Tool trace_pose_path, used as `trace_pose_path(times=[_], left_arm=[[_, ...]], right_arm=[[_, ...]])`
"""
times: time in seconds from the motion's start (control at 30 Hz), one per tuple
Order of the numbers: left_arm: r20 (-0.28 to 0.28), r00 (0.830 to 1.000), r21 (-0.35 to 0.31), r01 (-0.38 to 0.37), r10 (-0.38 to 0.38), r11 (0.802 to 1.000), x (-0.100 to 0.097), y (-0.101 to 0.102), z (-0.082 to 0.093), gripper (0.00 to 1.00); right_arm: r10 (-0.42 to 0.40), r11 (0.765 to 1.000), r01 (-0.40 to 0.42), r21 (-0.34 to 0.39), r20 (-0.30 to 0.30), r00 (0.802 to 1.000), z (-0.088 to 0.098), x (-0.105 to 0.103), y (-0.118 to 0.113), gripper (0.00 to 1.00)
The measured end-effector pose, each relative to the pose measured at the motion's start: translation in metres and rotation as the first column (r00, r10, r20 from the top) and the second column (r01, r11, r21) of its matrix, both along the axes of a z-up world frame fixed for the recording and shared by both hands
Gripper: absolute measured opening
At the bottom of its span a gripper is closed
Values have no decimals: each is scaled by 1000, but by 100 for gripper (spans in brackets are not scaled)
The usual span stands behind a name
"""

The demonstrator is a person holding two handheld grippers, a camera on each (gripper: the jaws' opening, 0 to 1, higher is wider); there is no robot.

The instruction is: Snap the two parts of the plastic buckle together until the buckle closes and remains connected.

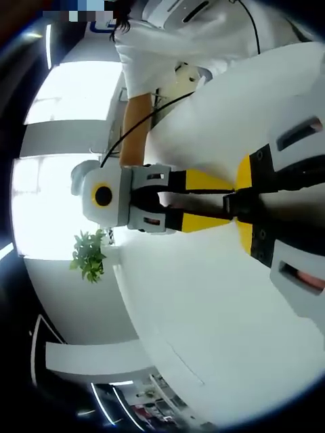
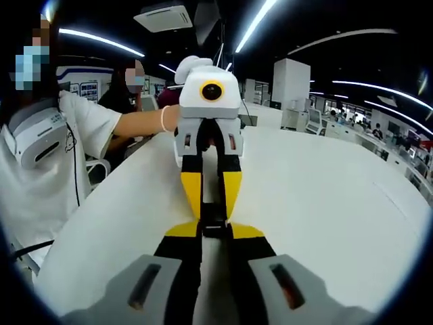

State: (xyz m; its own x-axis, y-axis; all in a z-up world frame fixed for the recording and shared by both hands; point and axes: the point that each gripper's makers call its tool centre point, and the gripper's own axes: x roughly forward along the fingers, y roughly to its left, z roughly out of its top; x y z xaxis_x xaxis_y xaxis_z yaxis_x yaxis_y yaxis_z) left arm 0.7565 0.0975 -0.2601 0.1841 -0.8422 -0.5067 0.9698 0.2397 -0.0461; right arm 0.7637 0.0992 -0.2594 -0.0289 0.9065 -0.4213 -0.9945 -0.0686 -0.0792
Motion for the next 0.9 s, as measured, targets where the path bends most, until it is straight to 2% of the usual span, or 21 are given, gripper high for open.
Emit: trace_pose_path(times=[0.37,0.57,0.9], left_arm=[[35,999,-9,-32,32,999,-1,8,3,19],[45,998,-71,-49,52,996,-7,9,17,19],[79,981,-146,-166,179,975,1,22,32,19]], right_arm=[[-14,1000,15,12,-19,1000,2,-1,0,12],[-18,1000,18,8,-9,1000,4,-2,-1,12],[-11,1000,11,-4,-2,1000,5,-5,-2,12]])
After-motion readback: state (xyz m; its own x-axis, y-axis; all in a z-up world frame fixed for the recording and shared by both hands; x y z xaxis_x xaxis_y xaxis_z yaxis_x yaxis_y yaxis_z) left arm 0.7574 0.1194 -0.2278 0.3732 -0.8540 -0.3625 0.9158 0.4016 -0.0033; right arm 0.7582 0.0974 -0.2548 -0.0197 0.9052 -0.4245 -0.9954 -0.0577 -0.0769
